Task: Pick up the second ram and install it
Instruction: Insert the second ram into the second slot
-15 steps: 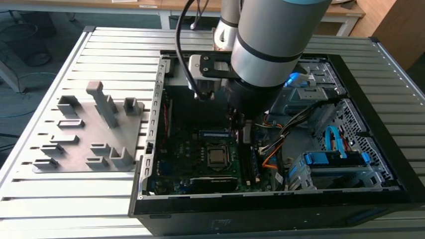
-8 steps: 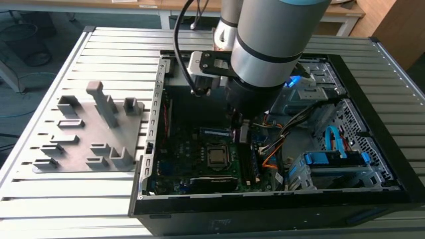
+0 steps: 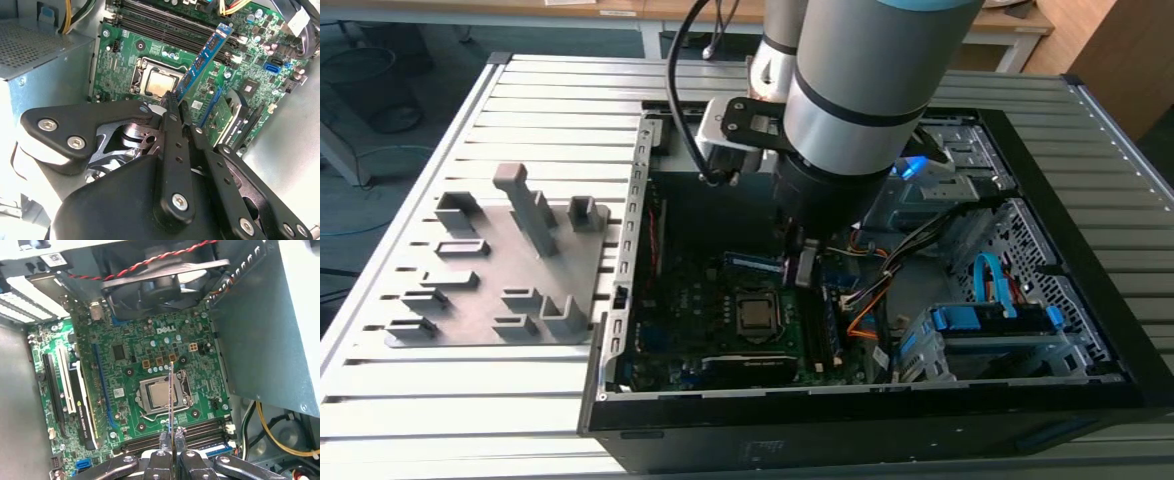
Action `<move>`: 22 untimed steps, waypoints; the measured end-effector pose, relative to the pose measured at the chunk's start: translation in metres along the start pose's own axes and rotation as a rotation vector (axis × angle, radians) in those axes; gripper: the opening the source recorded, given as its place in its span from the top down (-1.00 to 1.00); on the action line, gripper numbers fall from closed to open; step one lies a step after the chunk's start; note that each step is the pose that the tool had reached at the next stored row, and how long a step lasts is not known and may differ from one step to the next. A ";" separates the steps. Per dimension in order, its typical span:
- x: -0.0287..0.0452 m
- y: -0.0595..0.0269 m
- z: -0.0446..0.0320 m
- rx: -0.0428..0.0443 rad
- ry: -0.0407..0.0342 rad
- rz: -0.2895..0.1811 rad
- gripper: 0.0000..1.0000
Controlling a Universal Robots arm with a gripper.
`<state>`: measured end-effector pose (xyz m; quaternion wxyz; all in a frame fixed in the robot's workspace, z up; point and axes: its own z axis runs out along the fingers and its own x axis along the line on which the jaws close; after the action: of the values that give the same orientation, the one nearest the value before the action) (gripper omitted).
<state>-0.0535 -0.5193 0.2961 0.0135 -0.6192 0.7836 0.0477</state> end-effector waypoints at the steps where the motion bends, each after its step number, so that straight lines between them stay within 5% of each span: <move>1: 0.0000 0.0000 0.0000 0.0007 -0.0004 0.008 0.73; 22: 0.0000 0.0000 0.0001 0.0125 -0.0065 0.148 0.73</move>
<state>-0.0536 -0.5193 0.2960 0.0164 -0.5592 0.8276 0.0456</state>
